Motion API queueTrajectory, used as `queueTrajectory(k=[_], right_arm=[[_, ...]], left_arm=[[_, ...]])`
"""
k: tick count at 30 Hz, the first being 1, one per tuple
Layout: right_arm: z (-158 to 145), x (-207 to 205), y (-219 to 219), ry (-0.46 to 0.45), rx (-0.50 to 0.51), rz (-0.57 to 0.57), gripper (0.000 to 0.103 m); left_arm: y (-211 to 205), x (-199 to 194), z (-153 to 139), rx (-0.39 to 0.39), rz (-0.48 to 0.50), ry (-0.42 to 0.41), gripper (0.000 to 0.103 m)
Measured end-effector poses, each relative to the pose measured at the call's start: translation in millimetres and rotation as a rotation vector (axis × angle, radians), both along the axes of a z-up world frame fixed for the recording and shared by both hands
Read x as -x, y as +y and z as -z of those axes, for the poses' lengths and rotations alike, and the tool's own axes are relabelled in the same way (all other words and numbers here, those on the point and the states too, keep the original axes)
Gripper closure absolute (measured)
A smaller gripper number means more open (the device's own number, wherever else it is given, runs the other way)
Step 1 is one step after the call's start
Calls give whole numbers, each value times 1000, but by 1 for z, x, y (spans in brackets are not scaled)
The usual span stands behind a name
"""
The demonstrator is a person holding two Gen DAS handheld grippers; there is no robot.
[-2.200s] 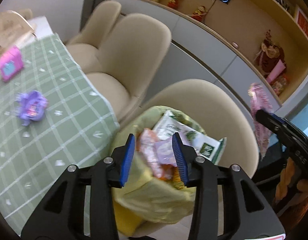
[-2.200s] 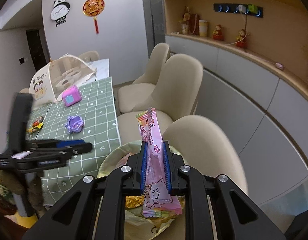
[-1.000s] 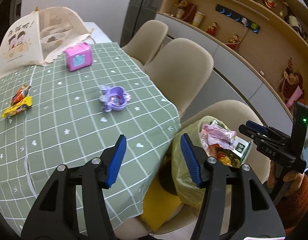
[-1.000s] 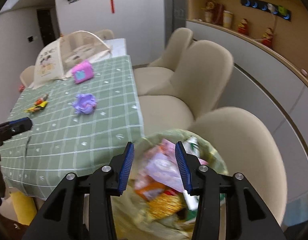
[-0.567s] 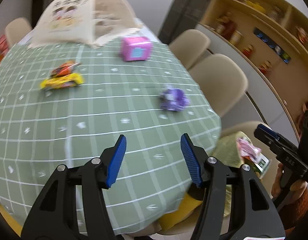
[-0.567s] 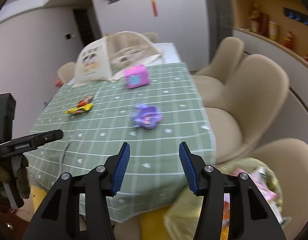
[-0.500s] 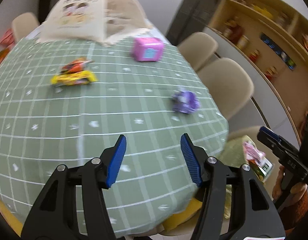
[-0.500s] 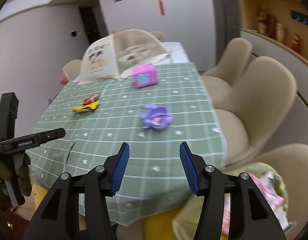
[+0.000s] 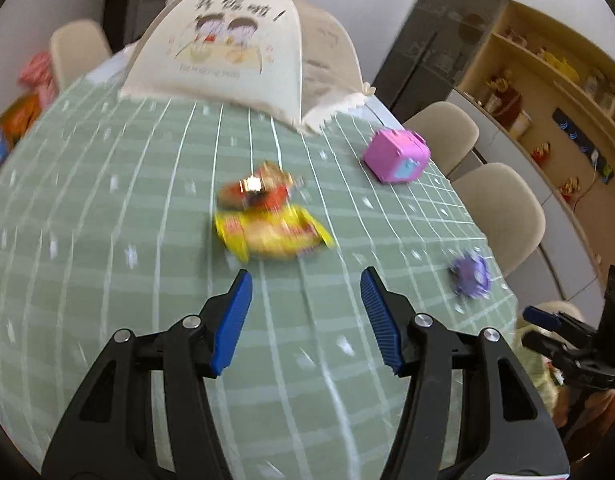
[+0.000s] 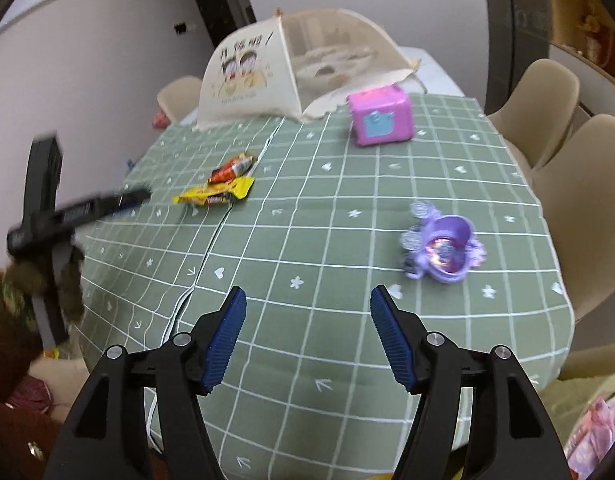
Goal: Collect trash
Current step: 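Move both open tools back to the red and yellow wrappers on the table, then grasp the red wrapper with the left tool while the right tool grasps the yellow snack bag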
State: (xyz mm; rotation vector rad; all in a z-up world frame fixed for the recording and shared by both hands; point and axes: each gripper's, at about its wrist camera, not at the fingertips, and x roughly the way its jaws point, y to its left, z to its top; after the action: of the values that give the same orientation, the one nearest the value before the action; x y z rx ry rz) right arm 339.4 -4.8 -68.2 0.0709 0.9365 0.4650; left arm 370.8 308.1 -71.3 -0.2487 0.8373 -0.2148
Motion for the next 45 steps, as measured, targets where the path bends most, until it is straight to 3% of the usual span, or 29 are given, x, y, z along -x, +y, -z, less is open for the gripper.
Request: queueTrajectory(k=[6, 12, 17, 19, 21, 24, 25, 30, 37, 43, 44, 45], right_arm=[[20, -29, 26, 80, 61, 48, 42], [23, -46, 41, 79, 133, 93, 42], [25, -63, 56, 76, 206, 109, 42], [27, -71, 69, 74, 258, 82, 42], [27, -77, 85, 53, 301, 38, 42], [25, -89, 109, 29, 298, -33, 42], [24, -95, 117, 33, 271, -66, 42], [23, -117, 151, 47, 162, -164, 42], [50, -163, 185, 129, 77, -141, 42], [85, -167, 207, 161, 185, -173, 42], [85, -163, 208, 144, 203, -187, 46], [85, -160, 208, 141, 215, -201, 62]], left_arm=[[7, -84, 13, -181, 189, -7, 49], [22, -152, 54, -151, 200, 140, 49], [11, -173, 75, -181, 253, 173, 49], [12, -174, 76, -169, 256, 174, 58], [18, -174, 72, -144, 250, 173, 78], [35, -164, 57, -83, 207, 145, 102], [42, -159, 51, -80, 187, 133, 103], [86, -126, 30, -30, 79, 100, 103], [134, -91, 37, 15, -24, 128, 102], [142, -83, 38, 72, -37, 122, 71], [140, -84, 38, 83, -26, 117, 67], [138, -87, 37, 90, -19, 113, 62]])
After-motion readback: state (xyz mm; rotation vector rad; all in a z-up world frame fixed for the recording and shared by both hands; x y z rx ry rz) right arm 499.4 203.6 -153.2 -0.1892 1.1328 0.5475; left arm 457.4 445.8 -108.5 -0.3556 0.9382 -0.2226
